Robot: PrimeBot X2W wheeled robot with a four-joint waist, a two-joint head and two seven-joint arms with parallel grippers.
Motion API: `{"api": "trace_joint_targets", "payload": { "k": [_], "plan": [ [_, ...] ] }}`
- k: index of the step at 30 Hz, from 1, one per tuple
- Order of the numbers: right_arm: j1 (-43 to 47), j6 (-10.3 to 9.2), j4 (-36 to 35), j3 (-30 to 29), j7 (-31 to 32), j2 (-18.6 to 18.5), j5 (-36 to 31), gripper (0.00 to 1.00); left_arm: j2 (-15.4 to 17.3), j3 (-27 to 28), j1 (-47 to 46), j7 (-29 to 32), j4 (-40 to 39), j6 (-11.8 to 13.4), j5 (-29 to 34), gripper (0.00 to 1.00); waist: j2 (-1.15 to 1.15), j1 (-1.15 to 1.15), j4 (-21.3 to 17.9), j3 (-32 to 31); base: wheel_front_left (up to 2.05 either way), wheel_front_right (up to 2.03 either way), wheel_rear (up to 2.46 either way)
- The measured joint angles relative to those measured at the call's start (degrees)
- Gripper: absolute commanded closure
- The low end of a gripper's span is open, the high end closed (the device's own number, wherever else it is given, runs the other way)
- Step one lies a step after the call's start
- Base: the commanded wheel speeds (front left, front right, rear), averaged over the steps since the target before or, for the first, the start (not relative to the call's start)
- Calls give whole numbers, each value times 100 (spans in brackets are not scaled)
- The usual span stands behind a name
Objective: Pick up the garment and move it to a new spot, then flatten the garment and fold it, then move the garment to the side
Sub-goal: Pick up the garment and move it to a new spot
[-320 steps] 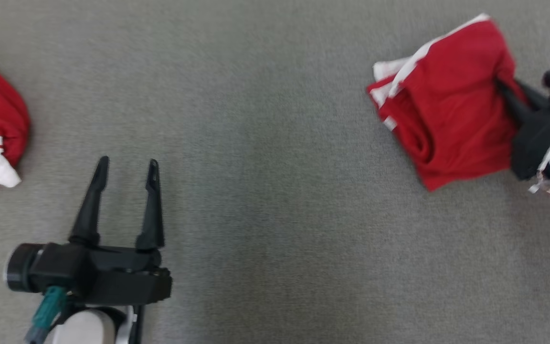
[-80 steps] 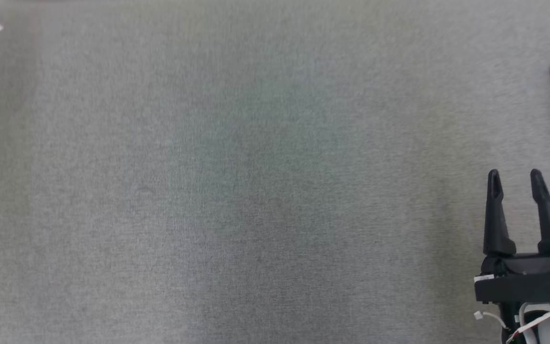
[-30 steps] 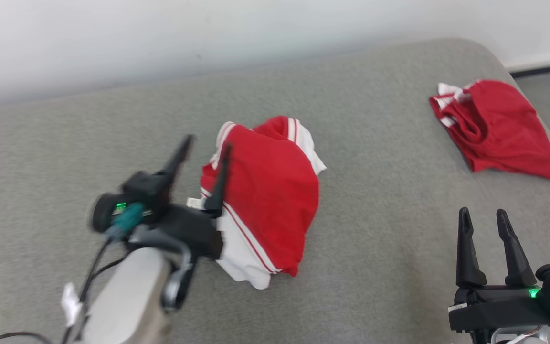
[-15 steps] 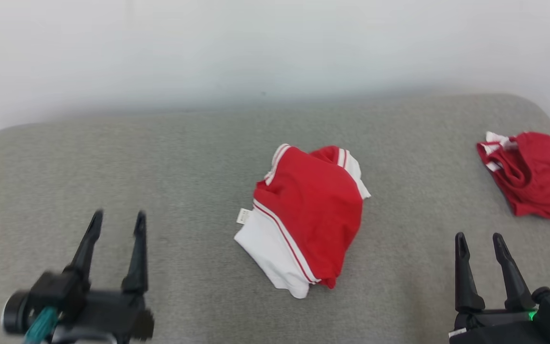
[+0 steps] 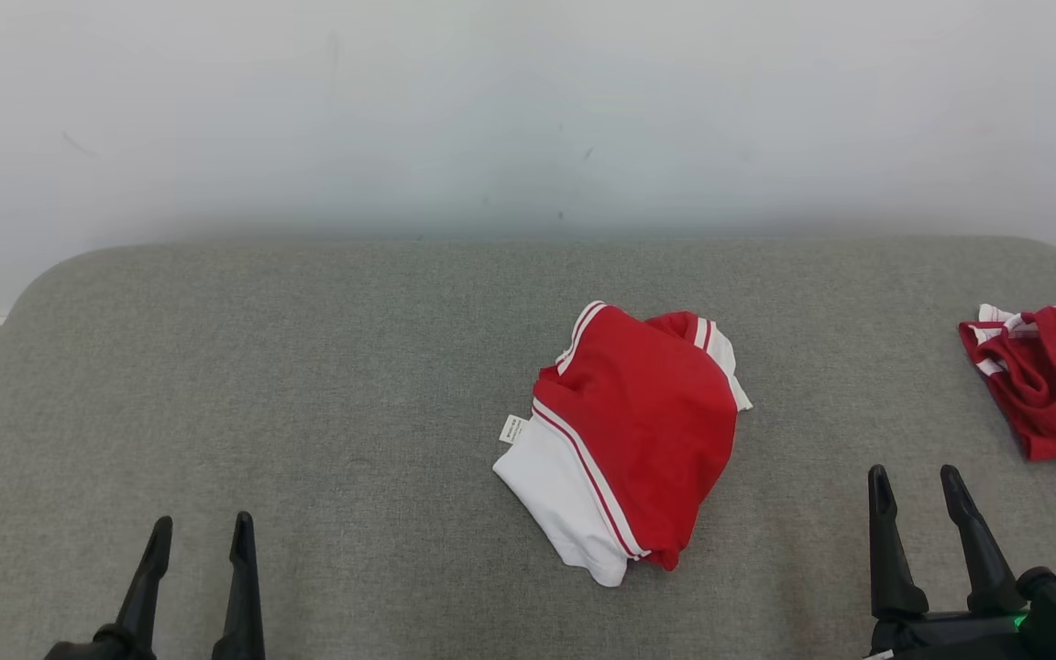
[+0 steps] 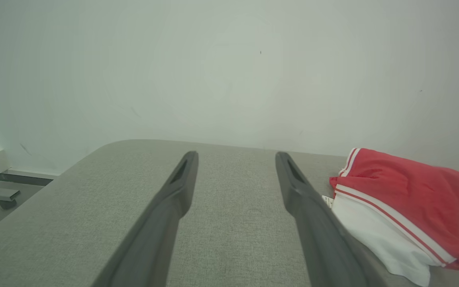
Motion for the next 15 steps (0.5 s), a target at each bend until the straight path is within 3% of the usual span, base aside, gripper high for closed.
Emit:
{"api": "trace_joint_targets", "payload": {
  "k": [15],
  "plan": [
    [107, 0, -19, 80, 60, 25, 4, 0, -341, 263, 132, 0, 136, -368, 245, 0, 0, 1, -96, -22, 0, 0, 0]
  ]
}}
